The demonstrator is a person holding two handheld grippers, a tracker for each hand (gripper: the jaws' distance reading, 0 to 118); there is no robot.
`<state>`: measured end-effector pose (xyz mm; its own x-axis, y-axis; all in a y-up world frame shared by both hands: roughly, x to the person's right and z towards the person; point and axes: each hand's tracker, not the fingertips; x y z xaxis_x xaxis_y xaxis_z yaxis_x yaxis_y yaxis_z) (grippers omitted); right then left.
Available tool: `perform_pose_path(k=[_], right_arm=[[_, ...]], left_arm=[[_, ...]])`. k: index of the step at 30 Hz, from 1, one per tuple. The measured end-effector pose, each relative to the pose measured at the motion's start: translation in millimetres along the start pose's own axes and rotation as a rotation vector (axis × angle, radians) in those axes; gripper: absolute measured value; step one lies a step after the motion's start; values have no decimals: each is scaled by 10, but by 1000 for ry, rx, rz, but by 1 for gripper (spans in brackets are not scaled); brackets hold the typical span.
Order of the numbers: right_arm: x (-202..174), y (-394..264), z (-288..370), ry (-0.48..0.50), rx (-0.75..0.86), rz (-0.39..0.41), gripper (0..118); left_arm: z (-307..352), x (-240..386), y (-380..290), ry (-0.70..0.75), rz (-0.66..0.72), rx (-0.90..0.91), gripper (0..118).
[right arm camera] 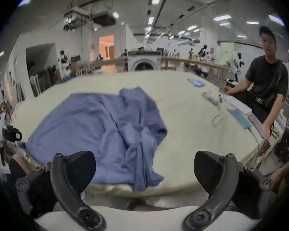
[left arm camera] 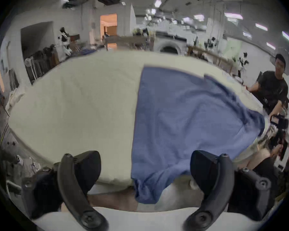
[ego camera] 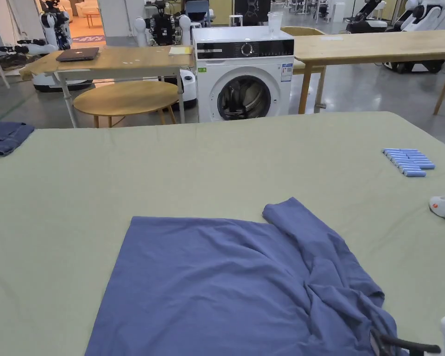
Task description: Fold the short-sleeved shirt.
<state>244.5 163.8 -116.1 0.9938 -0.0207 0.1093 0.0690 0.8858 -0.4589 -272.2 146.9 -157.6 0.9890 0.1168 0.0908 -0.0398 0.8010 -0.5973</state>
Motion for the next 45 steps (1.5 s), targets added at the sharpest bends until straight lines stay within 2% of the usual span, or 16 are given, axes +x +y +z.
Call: perform_pose_path(k=[2, 3, 4, 5, 6, 7, 17, 25, 26, 28, 29, 30, 35, 39, 41, 45], right_arm=[[-105, 137, 143, 6, 68, -12, 117], [-161, 211, 196, 3, 96, -21, 111], [-209, 267, 232, 9, 114, -27, 94], [-263, 319, 262, 35, 146, -22, 61], [-347, 352, 258, 51, 171, -3, 5], [-418, 368, 223, 34, 158, -4, 0], [-669, 346, -24, 136, 58, 15, 0], [-518, 492, -217, 159, -13, 77, 0], [-509, 522, -258, 151, -10, 88, 0], [-477, 564, -340, 135, -16, 87, 0], [-463, 580, -404, 126, -24, 70, 0], [-457, 594, -471, 117, -28, 51, 0], [-461, 593, -724, 82, -72, 26, 0], [-481, 633, -842, 83, -90, 36, 0], [-485, 659, -891, 85, -88, 36, 0], [-463, 731, -983, 90, -84, 21, 0]], left_arm=[[181, 117, 144, -15, 3, 95, 73], [274, 193, 216, -13, -7, 162, 45], [342, 249, 284, -17, -20, 206, 21], [389, 323, 354, -14, -36, 247, 4], [400, 386, 414, -30, -48, 268, 0], [390, 425, 463, -64, -67, 278, 0], [-323, 509, 927, -131, -146, 124, 0], [-2362, 158, 2085, -88, -110, -103, 1], [-2632, 95, 2206, -61, -68, -139, 19], [-3085, 5, 2388, -48, -6, -205, 98], [-3294, -35, 2437, -49, 32, -221, 115], [-3484, -65, 2491, -51, 59, -230, 116], [-3964, -2, 2495, 9, 68, -306, 116], [-4035, 140, 2278, 30, 23, -361, 95], [-3969, 294, 2261, 47, -177, -310, 74], [-3813, 328, 2273, -5, -175, -264, 0]])
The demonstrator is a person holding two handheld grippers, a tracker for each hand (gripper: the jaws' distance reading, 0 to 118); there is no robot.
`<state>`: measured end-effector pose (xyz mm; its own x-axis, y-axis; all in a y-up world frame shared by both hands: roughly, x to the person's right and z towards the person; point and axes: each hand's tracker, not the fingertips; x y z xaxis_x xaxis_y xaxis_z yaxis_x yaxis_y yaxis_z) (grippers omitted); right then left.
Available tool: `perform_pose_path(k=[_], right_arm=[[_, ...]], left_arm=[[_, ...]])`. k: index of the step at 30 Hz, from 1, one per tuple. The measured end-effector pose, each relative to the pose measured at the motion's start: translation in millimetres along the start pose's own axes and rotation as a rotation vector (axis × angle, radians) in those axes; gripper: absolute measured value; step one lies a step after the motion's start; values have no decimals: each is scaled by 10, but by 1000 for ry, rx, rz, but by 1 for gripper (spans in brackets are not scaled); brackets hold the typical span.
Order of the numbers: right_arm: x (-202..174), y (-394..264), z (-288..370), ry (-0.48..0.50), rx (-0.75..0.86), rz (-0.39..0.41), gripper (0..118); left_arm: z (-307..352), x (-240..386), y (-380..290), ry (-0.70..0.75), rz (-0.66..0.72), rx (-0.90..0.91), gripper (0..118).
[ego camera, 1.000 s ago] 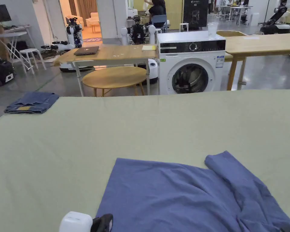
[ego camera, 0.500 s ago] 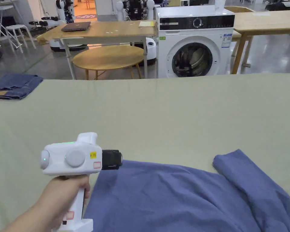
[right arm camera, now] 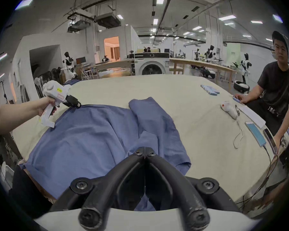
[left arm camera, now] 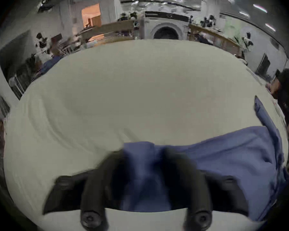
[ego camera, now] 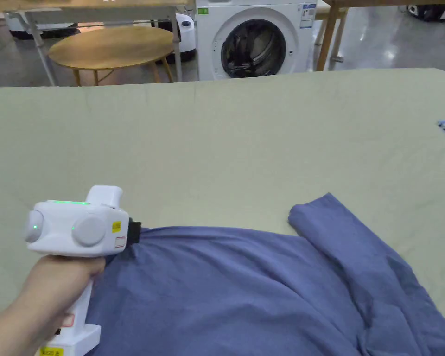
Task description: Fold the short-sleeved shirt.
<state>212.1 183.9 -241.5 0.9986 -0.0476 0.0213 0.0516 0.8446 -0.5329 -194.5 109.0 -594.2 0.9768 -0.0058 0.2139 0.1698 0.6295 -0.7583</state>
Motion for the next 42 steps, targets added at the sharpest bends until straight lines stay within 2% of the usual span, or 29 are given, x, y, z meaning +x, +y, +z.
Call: perform_pose_path(k=[1, 4, 6, 8, 9, 10, 12, 13, 15, 16, 17, 18, 20, 21, 22, 23, 24, 25, 26, 27, 28, 29, 30, 37, 42], right_arm=[[37, -14, 0, 2, -1, -1, 0], [126, 94, -63, -19, -10, 30, 0], [282, 225, -154, -12, -21, 60, 0], [475, 399, -383, -53, -68, 85, 0], [607, 461, -527, -56, -101, 98, 12], [702, 552, -700, -49, -125, 110, 37], [883, 696, -1152, -16, -201, 102, 105], [941, 738, -1329, -22, -210, 85, 113], [1072, 789, -1758, -18, -229, 37, 112], [1115, 790, -1925, -47, -259, 24, 112], [1116, 770, -2083, -84, -304, -6, 112], [1151, 744, -2211, -76, -352, -67, 106], [1167, 641, -2323, 74, -415, -207, 85], [1120, 561, -2336, 116, -432, -231, 79], [1060, 499, -2349, 109, -437, -206, 79], [966, 444, -2334, 19, -385, -81, 76], [893, 402, -2311, -19, -358, 21, 71], [869, 371, -2298, -17, -357, 38, 63], [875, 366, -2264, -26, -344, 15, 41], [916, 377, -2220, -22, -331, -13, 0], [970, 403, -2195, -35, -312, -58, 0], [1048, 474, -2153, -5, -315, -139, 0], [1100, 507, -2089, 28, -298, -185, 0], [1027, 975, -1350, 59, -137, -130, 0], [1008, 1451, -591, 63, 17, -108, 0]], left_arm=[[24, 14, -6, -38, 0, 10, 0], [169, 103, -64, -23, -51, 26, 0], [254, 111, -105, -21, -58, 37, 0], [343, 73, -127, -30, -52, 50, 0], [387, 44, -135, -36, -31, 61, 0], [427, 15, -142, -50, -7, 66, 0], [470, -45, -137, -66, 20, 65, 0], [492, -56, -147, -65, 25, 66, 0], [504, -65, -149, -58, 21, 68, 0], [515, -66, -157, -50, 15, 70, 0], [527, -72, -162, -47, 9, 67, 0], [525, -81, -159, -48, 7, 62, 0], [535, -100, -161, -47, 11, 59, 0], [555, -112, -168, -46, 13, 62, 0], [572, -121, -172, -41, 12, 69, 0], [567, -117, -160, -39, 9, 70, 0], [579, -128, -158, -39, 6, 69, 0], [592, -134, -162, -37, 4, 69, 0], [606, -133, -164, -35, 2, 69, 0], [625, -128, -167, -36, 3, 71, 0], [663, -131, -174, -31, 7, 85, 0], [745, -136, -181, -6, 16, 139, 0], [826, -145, -172, 3, 17, 170, 0], [1524, -275, 16, -35, 53, 249, 0], [2418, -428, 124, -21, 74, 399, 0]])
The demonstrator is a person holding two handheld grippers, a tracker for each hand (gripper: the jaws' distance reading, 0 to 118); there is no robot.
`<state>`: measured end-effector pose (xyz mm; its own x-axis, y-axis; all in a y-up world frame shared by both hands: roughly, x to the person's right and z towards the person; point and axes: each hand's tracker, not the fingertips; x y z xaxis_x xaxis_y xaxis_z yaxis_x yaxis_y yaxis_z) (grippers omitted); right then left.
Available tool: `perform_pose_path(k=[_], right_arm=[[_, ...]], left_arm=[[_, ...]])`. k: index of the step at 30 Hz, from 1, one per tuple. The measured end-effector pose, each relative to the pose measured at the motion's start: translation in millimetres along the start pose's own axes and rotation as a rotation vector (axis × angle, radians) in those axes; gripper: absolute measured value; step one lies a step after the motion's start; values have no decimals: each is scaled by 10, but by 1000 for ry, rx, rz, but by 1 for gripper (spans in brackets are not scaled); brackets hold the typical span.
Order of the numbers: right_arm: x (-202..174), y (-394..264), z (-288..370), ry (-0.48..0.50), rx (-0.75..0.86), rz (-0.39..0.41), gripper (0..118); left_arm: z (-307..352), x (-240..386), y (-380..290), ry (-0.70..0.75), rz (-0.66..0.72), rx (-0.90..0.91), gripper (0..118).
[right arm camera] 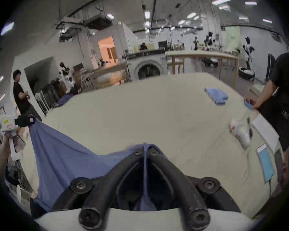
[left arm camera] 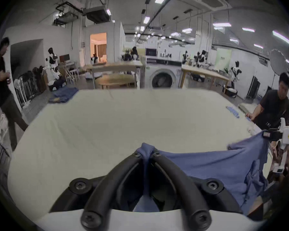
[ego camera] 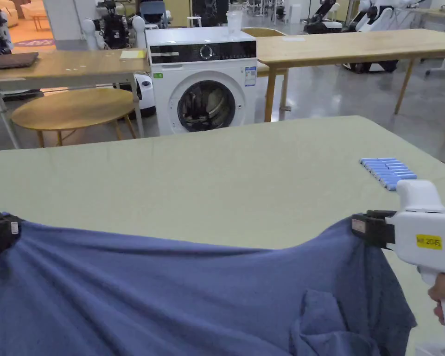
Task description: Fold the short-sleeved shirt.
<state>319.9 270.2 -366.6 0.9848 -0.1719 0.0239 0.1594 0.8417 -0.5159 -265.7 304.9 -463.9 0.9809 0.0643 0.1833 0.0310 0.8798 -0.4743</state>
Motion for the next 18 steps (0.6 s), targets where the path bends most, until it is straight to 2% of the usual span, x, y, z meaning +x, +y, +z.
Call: perform_pose_path(k=[5, 9, 14, 18], right_arm=[[-41, 553, 720, 8, 164, 51, 0], [-219, 1048, 1100, -6, 274, 75, 0], [-612, 1847, 1324, -70, 407, 206, 0], [-846, 2503, 1303, -88, 454, 231, 0]], left_arm=[[794, -126, 455, 19, -37, 113, 0], [1217, -155, 791, 27, -41, 181, 0], [1569, -128, 1365, 71, -47, 265, 0], [1661, -213, 1879, 98, 3, 322, 0]])
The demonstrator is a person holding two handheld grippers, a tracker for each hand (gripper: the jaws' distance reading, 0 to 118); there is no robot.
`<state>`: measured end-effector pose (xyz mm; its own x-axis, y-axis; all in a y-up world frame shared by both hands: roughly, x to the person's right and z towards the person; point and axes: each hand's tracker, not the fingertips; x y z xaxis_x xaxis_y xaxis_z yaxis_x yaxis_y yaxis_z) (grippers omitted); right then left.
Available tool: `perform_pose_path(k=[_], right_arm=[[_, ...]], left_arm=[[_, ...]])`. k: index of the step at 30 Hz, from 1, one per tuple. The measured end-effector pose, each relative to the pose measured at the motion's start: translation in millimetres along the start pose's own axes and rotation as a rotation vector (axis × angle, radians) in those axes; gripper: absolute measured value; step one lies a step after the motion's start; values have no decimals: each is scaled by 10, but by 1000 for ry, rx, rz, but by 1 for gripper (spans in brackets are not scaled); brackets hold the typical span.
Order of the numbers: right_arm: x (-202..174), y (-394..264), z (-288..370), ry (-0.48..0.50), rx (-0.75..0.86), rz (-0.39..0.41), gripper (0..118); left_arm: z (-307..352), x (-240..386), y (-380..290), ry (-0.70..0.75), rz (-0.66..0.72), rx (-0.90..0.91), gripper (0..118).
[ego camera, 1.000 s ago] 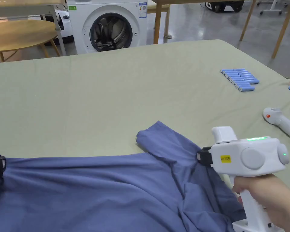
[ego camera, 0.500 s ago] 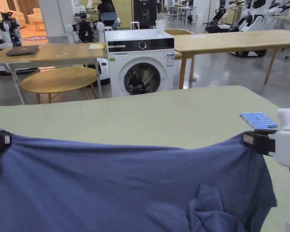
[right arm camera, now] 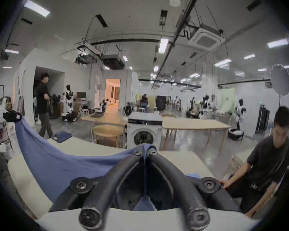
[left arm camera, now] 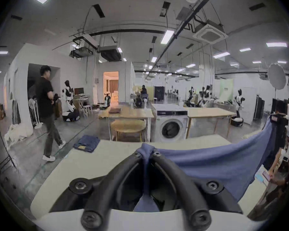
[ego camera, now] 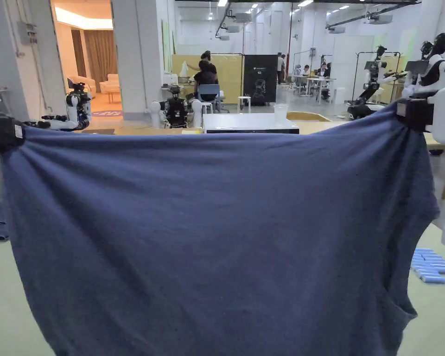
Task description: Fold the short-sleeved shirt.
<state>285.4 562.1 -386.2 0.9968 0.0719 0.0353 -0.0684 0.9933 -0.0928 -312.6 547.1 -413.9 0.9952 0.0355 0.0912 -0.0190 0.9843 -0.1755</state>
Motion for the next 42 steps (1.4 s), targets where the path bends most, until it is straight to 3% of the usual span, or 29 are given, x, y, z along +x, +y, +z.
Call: perform_pose_path(k=[6, 13, 21, 30, 34, 42], right_arm=[[-222, 675, -649, -80, 102, 91, 0], [-333, 1172, -1439, -112, 161, 41, 0], [-347, 1235, -2051, -193, 185, 2, 0], [-288, 566, -2453, -233, 119, 4, 0], [-232, 132, -2519, -239, 65, 17, 0], [-181, -911, -2258, -167, -41, 13, 0]], left_arm=[[-411, 41, 491, 91, -91, 71, 0], [-1134, 68, 811, 148, -85, 119, 0], [-1879, 193, 796, 196, -81, 156, 0], [-2309, 393, 423, 214, -80, 169, 0], [-2468, 502, 71, 202, -149, 111, 0], [-2371, 469, -807, 145, -72, -24, 0]])
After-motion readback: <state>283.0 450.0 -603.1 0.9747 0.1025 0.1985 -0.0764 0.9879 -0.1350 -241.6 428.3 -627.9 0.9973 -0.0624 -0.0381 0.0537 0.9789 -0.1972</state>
